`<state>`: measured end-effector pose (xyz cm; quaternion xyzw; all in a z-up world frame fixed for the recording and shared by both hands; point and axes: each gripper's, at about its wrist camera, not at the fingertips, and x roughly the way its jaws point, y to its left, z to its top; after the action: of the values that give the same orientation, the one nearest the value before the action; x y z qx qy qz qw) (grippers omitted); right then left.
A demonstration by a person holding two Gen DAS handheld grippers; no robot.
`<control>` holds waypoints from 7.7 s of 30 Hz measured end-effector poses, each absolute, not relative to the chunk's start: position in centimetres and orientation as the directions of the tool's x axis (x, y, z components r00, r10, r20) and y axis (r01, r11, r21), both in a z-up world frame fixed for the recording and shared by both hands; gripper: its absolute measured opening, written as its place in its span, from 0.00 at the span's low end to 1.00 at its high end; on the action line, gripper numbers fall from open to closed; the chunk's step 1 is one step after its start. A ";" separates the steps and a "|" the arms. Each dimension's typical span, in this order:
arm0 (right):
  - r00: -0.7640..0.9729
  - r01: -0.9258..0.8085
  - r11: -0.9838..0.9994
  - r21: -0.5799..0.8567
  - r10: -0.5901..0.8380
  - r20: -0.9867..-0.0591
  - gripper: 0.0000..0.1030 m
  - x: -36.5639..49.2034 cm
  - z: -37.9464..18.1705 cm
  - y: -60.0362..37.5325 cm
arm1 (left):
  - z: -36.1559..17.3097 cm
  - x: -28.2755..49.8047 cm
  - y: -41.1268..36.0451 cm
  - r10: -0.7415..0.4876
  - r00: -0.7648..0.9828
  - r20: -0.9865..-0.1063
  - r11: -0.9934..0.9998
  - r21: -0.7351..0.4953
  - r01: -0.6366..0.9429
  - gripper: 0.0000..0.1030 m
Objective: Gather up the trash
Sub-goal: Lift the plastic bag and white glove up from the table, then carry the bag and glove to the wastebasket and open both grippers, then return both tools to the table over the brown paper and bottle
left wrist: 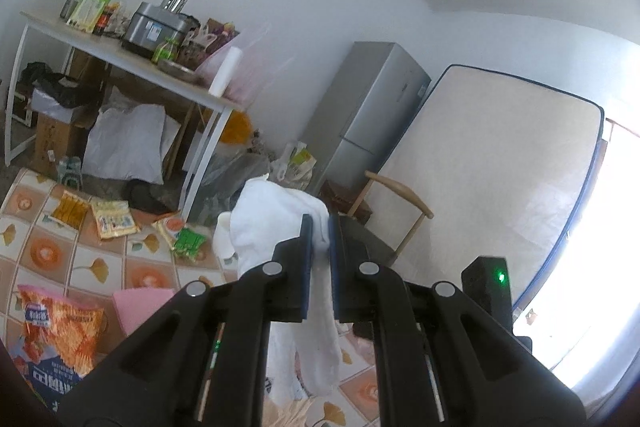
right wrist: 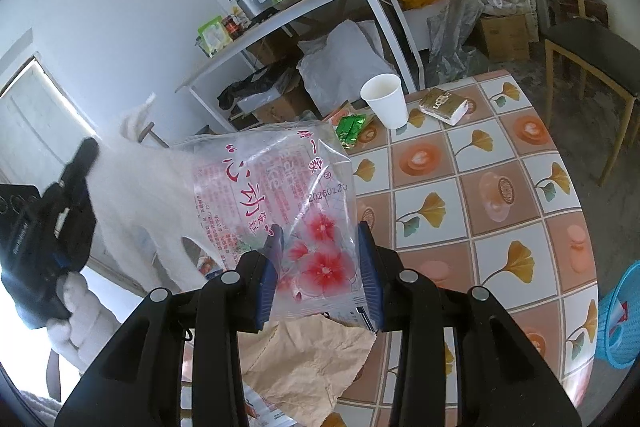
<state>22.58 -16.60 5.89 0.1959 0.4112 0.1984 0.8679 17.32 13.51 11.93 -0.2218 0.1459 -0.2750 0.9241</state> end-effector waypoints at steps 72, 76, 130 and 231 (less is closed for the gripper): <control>0.705 -0.062 0.807 0.587 0.452 -0.546 0.35 18.6 7.3 -25.3 | 15.6 17.0 8.7 -0.650 0.754 -0.101 0.699 -0.471 0.539 0.06; 0.724 -0.043 0.798 0.601 0.439 -0.531 0.35 17.6 7.2 -27.0 | 15.9 16.6 7.0 -0.667 0.736 -0.115 0.691 -0.464 0.554 0.06; 0.721 0.648 0.362 0.670 -0.009 -0.693 0.37 -0.7 -14.2 -62.2 | -4.1 17.8 -50.8 -0.714 -0.081 -0.696 0.396 -0.496 0.773 0.17; 0.161 -0.041 0.826 0.562 0.560 -0.813 0.35 21.5 -7.0 -3.9 | -7.1 8.9 18.5 -0.549 0.637 -0.541 0.807 -0.541 0.236 0.58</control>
<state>21.45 -3.94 -6.98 0.2114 0.6144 0.2053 0.7319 8.92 18.48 -7.07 -0.2157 0.3627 -0.2235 0.8786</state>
